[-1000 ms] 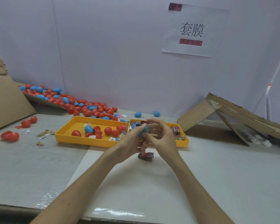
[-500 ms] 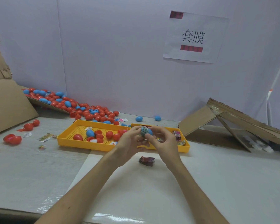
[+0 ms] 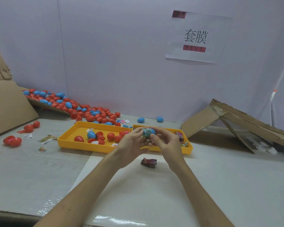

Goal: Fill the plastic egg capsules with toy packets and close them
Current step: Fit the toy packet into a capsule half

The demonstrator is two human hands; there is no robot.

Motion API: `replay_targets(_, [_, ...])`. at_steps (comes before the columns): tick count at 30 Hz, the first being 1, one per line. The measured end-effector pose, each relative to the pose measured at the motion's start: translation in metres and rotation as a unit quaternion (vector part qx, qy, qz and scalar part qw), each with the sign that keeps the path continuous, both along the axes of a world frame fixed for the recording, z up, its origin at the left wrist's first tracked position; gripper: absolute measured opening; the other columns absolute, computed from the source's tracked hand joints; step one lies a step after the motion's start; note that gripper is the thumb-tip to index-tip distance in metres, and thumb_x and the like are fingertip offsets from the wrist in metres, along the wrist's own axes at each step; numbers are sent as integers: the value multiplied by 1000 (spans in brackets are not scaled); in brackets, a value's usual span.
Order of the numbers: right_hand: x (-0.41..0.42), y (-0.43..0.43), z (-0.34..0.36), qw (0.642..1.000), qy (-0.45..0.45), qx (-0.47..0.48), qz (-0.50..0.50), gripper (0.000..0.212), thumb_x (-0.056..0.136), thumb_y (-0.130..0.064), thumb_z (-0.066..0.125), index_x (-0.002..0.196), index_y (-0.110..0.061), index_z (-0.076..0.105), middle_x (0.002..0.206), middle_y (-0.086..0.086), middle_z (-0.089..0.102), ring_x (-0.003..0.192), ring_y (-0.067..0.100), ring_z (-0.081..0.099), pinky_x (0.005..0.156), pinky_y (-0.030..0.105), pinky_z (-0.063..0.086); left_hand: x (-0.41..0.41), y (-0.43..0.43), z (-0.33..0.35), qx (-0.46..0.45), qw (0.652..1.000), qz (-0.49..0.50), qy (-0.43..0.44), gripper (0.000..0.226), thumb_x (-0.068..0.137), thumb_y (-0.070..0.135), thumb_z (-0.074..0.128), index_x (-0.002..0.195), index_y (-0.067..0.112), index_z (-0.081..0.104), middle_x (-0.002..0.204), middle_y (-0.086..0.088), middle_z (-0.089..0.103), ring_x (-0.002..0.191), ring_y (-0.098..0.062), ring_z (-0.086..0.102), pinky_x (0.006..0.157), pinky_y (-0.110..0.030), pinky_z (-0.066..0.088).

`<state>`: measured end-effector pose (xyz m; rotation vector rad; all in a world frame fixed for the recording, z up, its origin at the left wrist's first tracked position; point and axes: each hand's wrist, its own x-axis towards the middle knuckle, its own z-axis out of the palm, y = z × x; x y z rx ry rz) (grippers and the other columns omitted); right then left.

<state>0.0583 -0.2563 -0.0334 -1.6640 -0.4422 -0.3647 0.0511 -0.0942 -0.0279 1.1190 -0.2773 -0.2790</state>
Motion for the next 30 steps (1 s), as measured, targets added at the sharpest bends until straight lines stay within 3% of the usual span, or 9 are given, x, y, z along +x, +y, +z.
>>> replay_targets(1, [-1, 0, 1, 999, 23, 36, 22, 22, 94, -21, 70, 116, -21, 74, 106, -2, 75, 103, 18, 70, 82, 30, 58, -1, 0, 1, 4, 1000, 1, -8, 38, 107, 25, 39, 139, 11, 53, 119, -14, 63, 92, -21, 62, 95, -46, 42])
replay_targets(3, [-4, 0, 5, 994, 51, 87, 47, 29, 90, -33, 70, 116, -21, 71, 106, 1, 76, 101, 19, 72, 77, 30, 59, -2, 0, 2, 17, 999, 0, -28, 37, 108, 23, 39, 140, 12, 53, 124, -14, 63, 107, -25, 62, 95, -45, 45])
replay_targets(7, [-3, 0, 4, 993, 48, 101, 35, 29, 80, -37, 74, 103, -20, 73, 99, 4, 76, 97, 23, 73, 77, 31, 60, -3, -2, 2, 24, 999, -11, -44, 33, 107, 15, 43, 138, 8, 54, 138, -22, 58, 120, -32, 61, 104, -54, 44])
replay_targets(10, [-1, -1, 4, 989, 56, 129, 44, 20, 78, -35, 76, 92, -21, 76, 94, 7, 76, 94, 24, 73, 80, 36, 59, -6, -4, 3, 28, 998, -21, -47, 32, 107, 17, 44, 137, 11, 54, 135, -17, 61, 119, -27, 63, 95, -43, 50])
replay_targets(15, [-3, -3, 5, 979, 78, 173, 80, 13, 81, -27, 73, 90, -19, 79, 90, 6, 75, 90, 21, 72, 74, 27, 59, -7, -5, 3, 9, 998, -29, -50, 29, 106, 16, 45, 132, 15, 57, 122, -7, 68, 114, -21, 66, 91, -38, 53])
replay_targets(20, [-4, -3, 10, 967, 139, 199, 80, 38, 83, -36, 68, 107, -8, 73, 108, 21, 70, 99, 25, 67, 76, 32, 57, -5, -4, 1, -36, 996, -51, -70, 30, 100, 9, 57, 129, 13, 60, 120, -11, 72, 114, -26, 68, 89, -34, 57])
replay_targets(22, [-5, -3, 9, 972, 137, 173, 80, 36, 83, -38, 69, 106, -10, 73, 112, 25, 68, 100, 27, 67, 77, 36, 57, -4, -4, 0, -38, 995, -46, -80, 33, 96, 3, 62, 128, 13, 60, 120, -12, 72, 115, -27, 68, 90, -33, 57])
replay_targets(30, [-5, -5, 9, 976, 109, 164, 89, 19, 80, -32, 71, 83, -14, 75, 88, 7, 69, 90, 21, 67, 79, 37, 57, -3, -3, -3, -9, 995, -40, -86, 42, 94, 2, 65, 133, 12, 54, 120, -6, 73, 112, -24, 69, 89, -32, 58])
